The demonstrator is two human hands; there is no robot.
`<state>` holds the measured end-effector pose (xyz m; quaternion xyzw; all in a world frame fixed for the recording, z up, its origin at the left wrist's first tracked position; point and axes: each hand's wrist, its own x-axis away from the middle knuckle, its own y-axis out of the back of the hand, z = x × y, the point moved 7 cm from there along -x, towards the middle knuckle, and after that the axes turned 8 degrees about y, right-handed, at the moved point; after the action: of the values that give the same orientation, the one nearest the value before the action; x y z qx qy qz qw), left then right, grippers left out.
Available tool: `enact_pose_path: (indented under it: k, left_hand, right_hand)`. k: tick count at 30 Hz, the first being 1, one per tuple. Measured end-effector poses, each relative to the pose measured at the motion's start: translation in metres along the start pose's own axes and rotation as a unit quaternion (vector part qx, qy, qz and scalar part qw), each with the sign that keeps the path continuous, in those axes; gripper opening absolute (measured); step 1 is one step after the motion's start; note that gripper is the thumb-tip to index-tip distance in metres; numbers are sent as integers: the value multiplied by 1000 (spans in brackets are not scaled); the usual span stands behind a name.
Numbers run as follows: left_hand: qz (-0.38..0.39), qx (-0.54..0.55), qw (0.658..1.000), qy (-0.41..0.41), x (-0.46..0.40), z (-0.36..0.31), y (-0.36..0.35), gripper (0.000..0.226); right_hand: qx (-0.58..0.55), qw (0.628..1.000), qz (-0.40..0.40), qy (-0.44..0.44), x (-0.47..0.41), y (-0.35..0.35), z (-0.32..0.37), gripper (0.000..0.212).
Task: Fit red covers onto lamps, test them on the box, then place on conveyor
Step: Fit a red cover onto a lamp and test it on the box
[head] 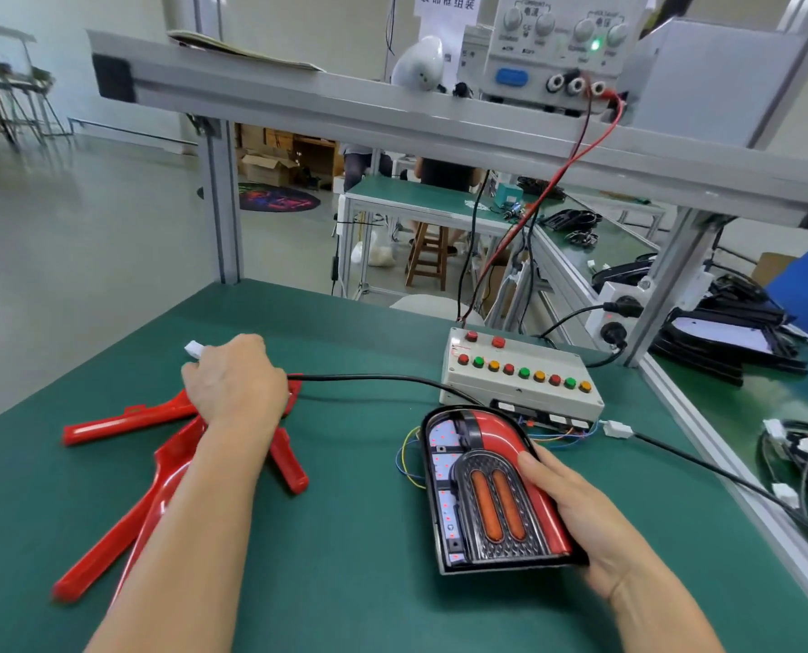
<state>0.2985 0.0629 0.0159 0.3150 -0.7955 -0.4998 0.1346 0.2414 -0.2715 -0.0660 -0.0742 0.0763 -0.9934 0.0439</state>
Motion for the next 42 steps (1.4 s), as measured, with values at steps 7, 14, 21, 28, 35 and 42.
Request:
enact_pose_path:
  k: [7,14,21,28,35,42]
  left_hand:
    - [45,-87,994,48,-20,40,-21,5]
    - [24,-69,996,44,-25,50,-24,18]
    - [-54,-48,997,-7,-19,37,-8,26]
    - [-153,37,967,-199,41,-39,24,24]
    - [-106,61,949,-291,93,-87,18,24]
    - [48,432,872,-226,111,-95,22,21]
  right_hand:
    - [11,1000,-6,-7,0,-1,1,32]
    - [100,995,-12,12,-4,-4,8,17]
    - [132,991,-11,16,-4,-6,10,22]
    - [141,990,-12,15,-2,-7,12,25]
    - [161,986,-29,40,-1,-2,13,25]
    - [195,976,-62,76,0,3,14,39]
